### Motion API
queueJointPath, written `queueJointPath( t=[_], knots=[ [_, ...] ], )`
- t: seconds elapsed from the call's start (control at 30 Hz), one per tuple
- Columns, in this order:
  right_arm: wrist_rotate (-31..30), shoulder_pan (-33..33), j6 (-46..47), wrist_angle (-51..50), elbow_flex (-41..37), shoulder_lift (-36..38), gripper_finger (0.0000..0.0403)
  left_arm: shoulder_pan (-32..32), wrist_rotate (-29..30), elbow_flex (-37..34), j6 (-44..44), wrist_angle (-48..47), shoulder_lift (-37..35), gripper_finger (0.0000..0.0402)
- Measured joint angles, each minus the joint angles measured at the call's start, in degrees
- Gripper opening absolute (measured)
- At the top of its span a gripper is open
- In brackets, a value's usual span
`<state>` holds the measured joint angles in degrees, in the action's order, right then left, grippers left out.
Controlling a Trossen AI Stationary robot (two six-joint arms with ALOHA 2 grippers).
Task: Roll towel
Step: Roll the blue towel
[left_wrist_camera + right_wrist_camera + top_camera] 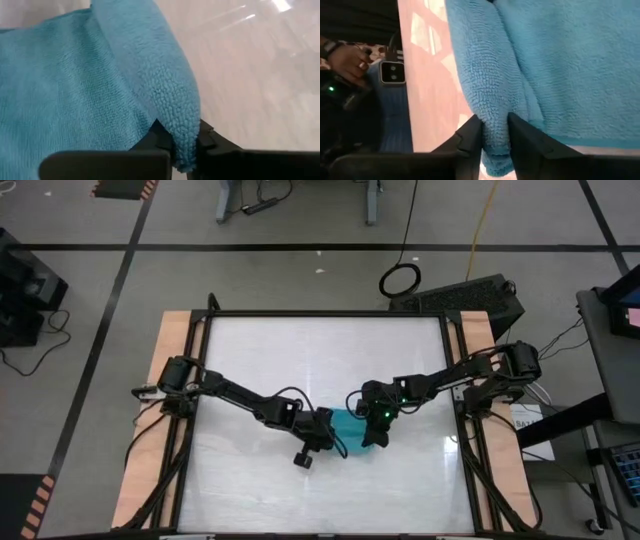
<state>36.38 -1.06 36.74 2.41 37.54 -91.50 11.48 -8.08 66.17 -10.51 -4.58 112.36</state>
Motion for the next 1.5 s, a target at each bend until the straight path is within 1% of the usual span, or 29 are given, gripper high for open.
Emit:
queueJointPath(
  t=[0.07, 0.13, 0.3, 0.37, 0.5, 0.6, 0.73, 0.93, 1.03, 1.1, 1.23, 1.43, 1.5],
  knots=[
    [0.4, 0.0, -1.6, -0.8, 0.0, 0.1, 0.0089, -0.4, -2.6, 0.0, -0.3, 0.0, 0.0, 0.0020],
    [1.6, 0.0, -4.1, -1.3, 0.0, 0.8, 0.0107, -1.2, -7.1, 0.0, -0.3, 0.0, 0.1, 0.0021],
    [2.5, 0.0, -8.9, -2.8, 0.0, 4.4, 0.0165, -2.8, -14.5, 0.0, 2.1, -0.2, 2.0, 0.0020],
    [1.0, 0.0, -10.6, -4.8, 0.0, 6.3, 0.0187, -3.4, -16.5, 0.1, 3.2, 0.2, 2.9, 0.0020],
    [-5.7, -2.5, -16.1, -7.7, 0.0, 9.9, 0.0212, -3.9, -19.7, 0.2, 4.3, 0.8, 4.0, 0.0019],
    [-11.7, -7.0, -20.8, -7.3, 0.0, 11.7, 0.0216, -4.1, -21.2, 0.3, 4.3, 0.7, 4.3, 0.0019],
    [-21.9, -14.1, -26.6, -7.0, 0.0, 12.0, 0.0215, -4.8, -22.8, 0.3, 5.4, 1.2, 4.3, 0.0018],
    [-40.9, -22.7, -29.0, -6.5, 0.0, 12.0, 0.0209, -6.0, -24.5, 0.3, 7.2, 1.4, 4.4, 0.0018],
    [-46.7, -25.0, -30.4, -4.4, 0.0, 11.9, 0.0207, -6.6, -26.2, 0.2, 7.3, 1.3, 4.5, 0.0018],
    [-48.5, -25.8, -31.2, -2.6, 0.0, 11.6, 0.0207, -6.9, -26.9, 0.2, 7.5, 1.0, 4.5, 0.0018],
    [-48.6, -26.5, -31.4, 0.4, 0.0, 9.2, 0.0207, -7.5, -29.0, 0.2, 8.7, 0.9, 4.5, 0.0017],
    [-48.8, -28.2, -30.5, 4.4, 0.0, 3.4, 0.0207, -8.1, -31.1, 0.2, 10.4, 1.0, 5.0, 0.0017],
    [-51.3, -28.7, -29.5, 4.6, 0.0, 2.1, 0.0207, -8.1, -32.0, 0.2, 11.6, 1.2, 5.5, 0.0017]
  ],
)
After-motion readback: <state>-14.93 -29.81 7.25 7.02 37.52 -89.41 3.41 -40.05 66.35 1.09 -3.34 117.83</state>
